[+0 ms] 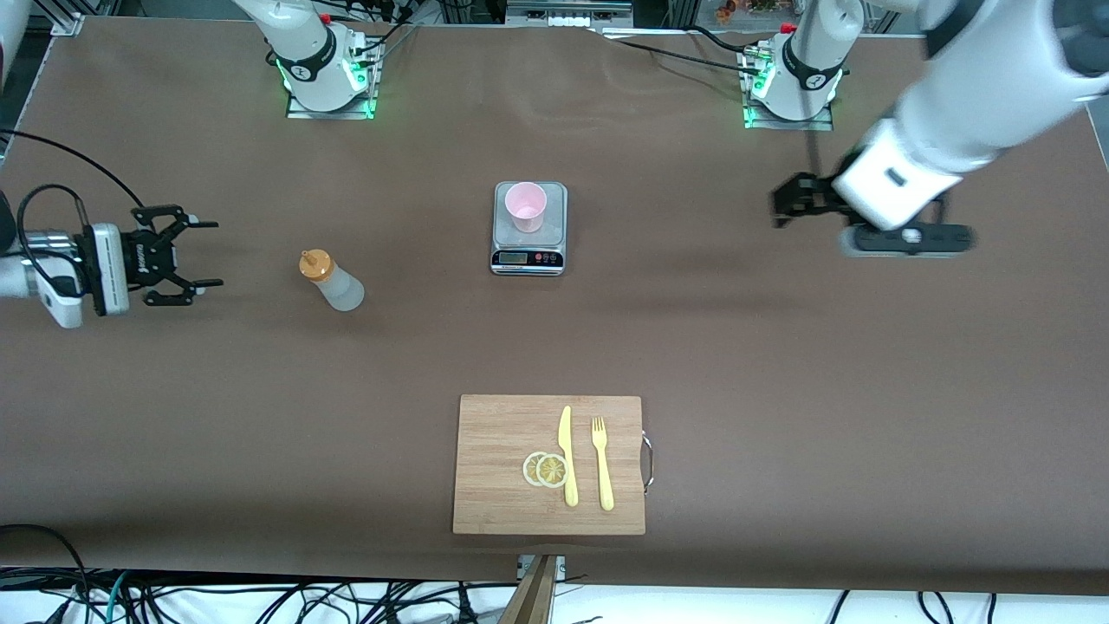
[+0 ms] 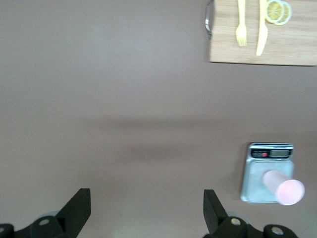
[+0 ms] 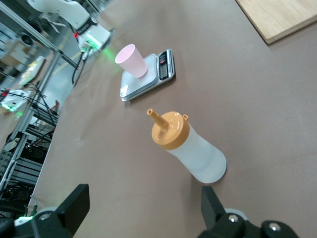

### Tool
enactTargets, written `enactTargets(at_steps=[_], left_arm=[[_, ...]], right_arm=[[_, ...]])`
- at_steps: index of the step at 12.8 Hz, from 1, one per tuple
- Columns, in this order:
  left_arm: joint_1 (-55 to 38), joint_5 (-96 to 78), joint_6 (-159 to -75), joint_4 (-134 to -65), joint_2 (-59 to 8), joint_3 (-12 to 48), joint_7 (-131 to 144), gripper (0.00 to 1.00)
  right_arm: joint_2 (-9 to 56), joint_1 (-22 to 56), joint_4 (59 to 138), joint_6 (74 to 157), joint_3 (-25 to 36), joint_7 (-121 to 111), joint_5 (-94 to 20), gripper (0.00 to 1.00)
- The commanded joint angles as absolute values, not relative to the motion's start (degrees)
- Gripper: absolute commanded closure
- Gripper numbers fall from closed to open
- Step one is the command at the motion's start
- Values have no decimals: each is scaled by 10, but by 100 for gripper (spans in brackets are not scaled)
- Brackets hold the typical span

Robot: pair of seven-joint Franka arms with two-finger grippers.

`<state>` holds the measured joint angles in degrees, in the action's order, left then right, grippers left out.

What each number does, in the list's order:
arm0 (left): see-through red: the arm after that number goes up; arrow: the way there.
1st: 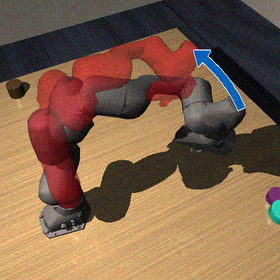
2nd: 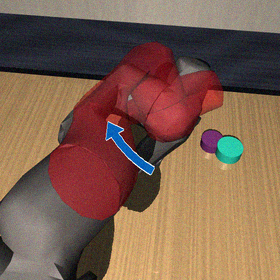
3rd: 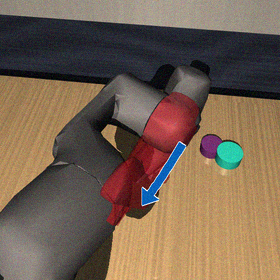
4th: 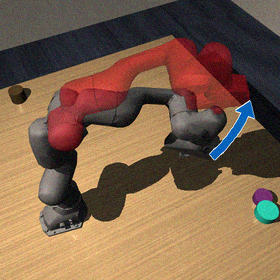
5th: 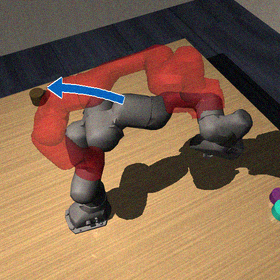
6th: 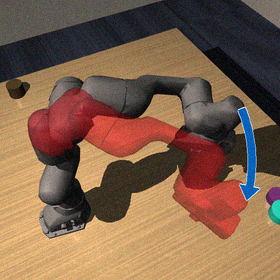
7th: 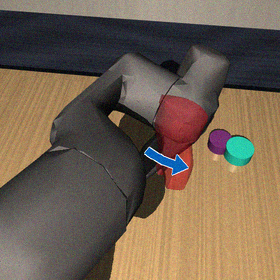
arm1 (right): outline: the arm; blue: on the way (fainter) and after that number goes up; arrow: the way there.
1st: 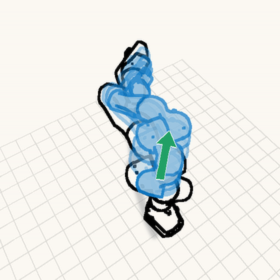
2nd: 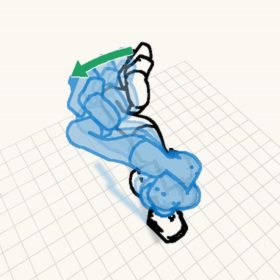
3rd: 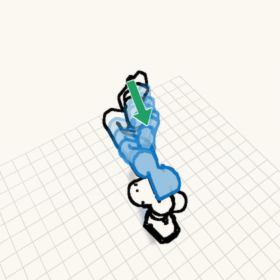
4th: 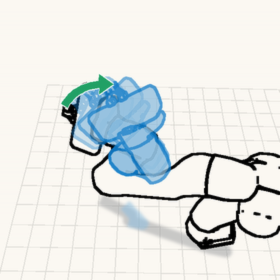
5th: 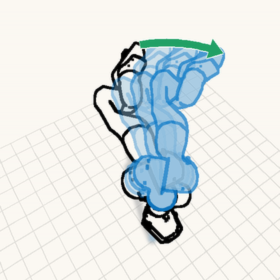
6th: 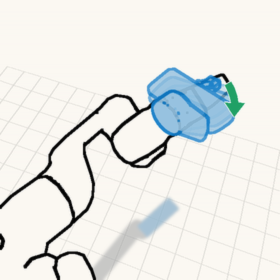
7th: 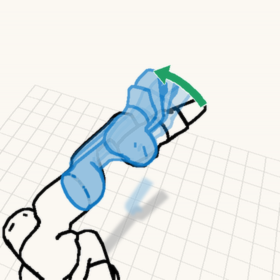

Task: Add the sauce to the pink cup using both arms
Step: 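Release the cup and withdraw the left gripper while the right gripper reaches out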

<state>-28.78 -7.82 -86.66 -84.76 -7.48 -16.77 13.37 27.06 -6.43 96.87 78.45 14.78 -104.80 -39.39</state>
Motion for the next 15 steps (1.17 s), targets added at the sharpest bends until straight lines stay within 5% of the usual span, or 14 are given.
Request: enactTargets(at_steps=[1, 5, 15], left_arm=[[-212, -62, -847, -845, -67, -153, 34, 0], [-122, -61, -838, -853, -67, -111, -11, 0], [-28, -39, -826, -859, -70, -11, -27, 0]], right_arm=[[310, -79, 960, 750, 147, -1128, -434, 0], [395, -84, 947, 705, 146, -1228, -532, 0], [421, -64, 926, 690, 149, -1238, -575, 0]])
